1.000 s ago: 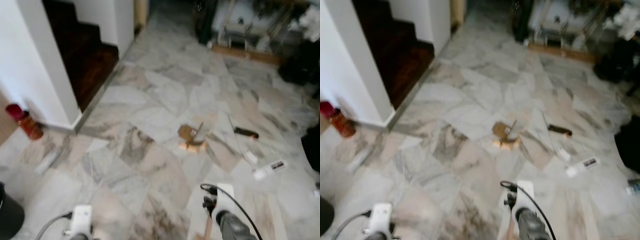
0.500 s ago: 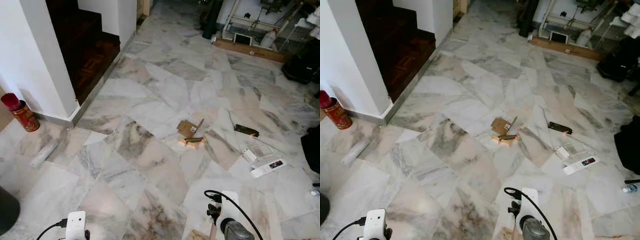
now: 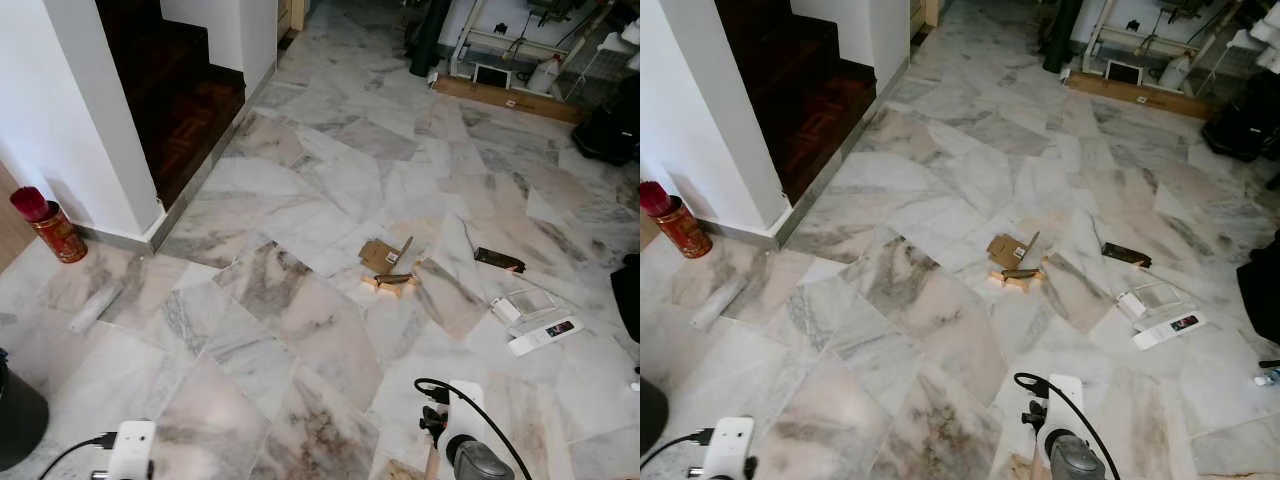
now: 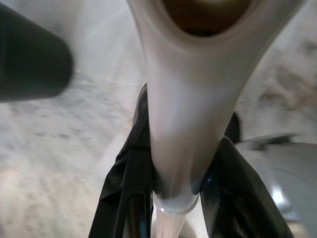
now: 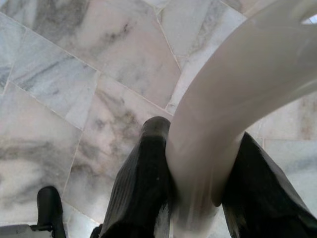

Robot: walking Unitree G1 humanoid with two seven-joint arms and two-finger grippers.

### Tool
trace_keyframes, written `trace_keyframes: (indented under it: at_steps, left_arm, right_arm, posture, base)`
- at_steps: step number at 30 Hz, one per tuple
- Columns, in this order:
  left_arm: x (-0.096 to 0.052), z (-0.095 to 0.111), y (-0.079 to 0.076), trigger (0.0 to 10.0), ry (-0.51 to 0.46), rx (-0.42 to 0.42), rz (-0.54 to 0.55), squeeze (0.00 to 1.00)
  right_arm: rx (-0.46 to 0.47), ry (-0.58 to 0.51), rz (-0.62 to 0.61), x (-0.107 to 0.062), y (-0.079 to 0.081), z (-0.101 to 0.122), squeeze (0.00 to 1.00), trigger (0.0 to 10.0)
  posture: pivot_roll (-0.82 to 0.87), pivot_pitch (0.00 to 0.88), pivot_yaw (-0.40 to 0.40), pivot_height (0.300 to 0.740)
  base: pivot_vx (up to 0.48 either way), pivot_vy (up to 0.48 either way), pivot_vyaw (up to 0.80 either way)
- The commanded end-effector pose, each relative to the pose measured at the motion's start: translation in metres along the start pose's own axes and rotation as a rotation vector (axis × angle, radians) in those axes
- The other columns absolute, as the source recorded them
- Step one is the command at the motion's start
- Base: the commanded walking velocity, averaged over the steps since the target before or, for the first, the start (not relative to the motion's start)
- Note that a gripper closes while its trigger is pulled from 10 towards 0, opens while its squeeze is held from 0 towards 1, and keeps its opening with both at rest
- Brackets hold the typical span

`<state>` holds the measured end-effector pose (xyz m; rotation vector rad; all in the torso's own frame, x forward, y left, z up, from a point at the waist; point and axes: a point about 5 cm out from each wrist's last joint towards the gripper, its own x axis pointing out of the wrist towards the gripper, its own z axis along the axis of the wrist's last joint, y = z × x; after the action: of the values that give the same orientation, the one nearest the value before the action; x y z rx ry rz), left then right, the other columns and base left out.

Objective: Sweep floor

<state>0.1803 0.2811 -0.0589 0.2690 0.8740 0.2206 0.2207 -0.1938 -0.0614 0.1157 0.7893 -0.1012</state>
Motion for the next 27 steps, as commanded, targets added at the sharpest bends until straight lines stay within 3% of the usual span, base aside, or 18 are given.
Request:
trace_keyframes:
  at_steps: [1,6,11,14,19,24,27]
  left_arm:
    - [-0.001,-0.005,-0.005,10.0,0.023,0.002,-0.018,0.0]
    - [0.003,0.012,-0.008,10.0,-0.012,-0.023,-0.02,0.0]
    - [0.006,0.029,-0.022,10.0,-0.051,-0.053,-0.051,0.0]
    - [0.007,0.039,-0.041,10.0,-0.061,-0.017,-0.115,0.0]
    - [0.007,0.049,-0.055,10.0,-0.077,0.026,-0.171,0.0]
    - [0.008,0.057,-0.056,10.0,-0.089,0.045,-0.179,0.0]
    - [0.011,0.072,-0.048,10.0,-0.126,0.011,-0.146,0.0]
  right_arm:
    - [0.04,0.016,-0.013,-0.002,0.0,-0.008,0.0,10.0]
    - [0.056,-0.005,-0.011,0.0,0.006,-0.002,0.0,10.0]
    - [0.072,-0.039,-0.019,0.002,0.005,0.007,0.0,10.0]
    - [0.096,-0.074,-0.064,0.001,-0.009,0.016,0.0,10.0]
    - [0.119,-0.103,-0.114,-0.001,-0.025,0.017,0.0,10.0]
    - [0.15,-0.098,-0.15,-0.004,-0.032,0.011,0.0,10.0]
    - [0.149,-0.086,-0.146,-0.004,-0.029,0.007,0.0,10.0]
  posture:
    - [0.16,0.078,-0.08,0.74]
    - [0.13,0.053,-0.062,0.74]
    - [0.09,0.047,-0.043,0.74]
    - [0.02,0.05,-0.003,0.74]
    - [-0.04,0.051,0.038,0.74]
    - [-0.05,0.033,0.042,0.74]
    - [-0.06,0.034,0.015,0.74]
  base:
    - [0.0,0.0,0.0]
    - [0.0,0.0,0.0]
    - [0.0,0.0,0.0]
    - [0.0,0.0,0.0]
    - [0.0,0.0,0.0]
    - [0.0,0.0,0.0]
    - [0.0,0.0,0.0]
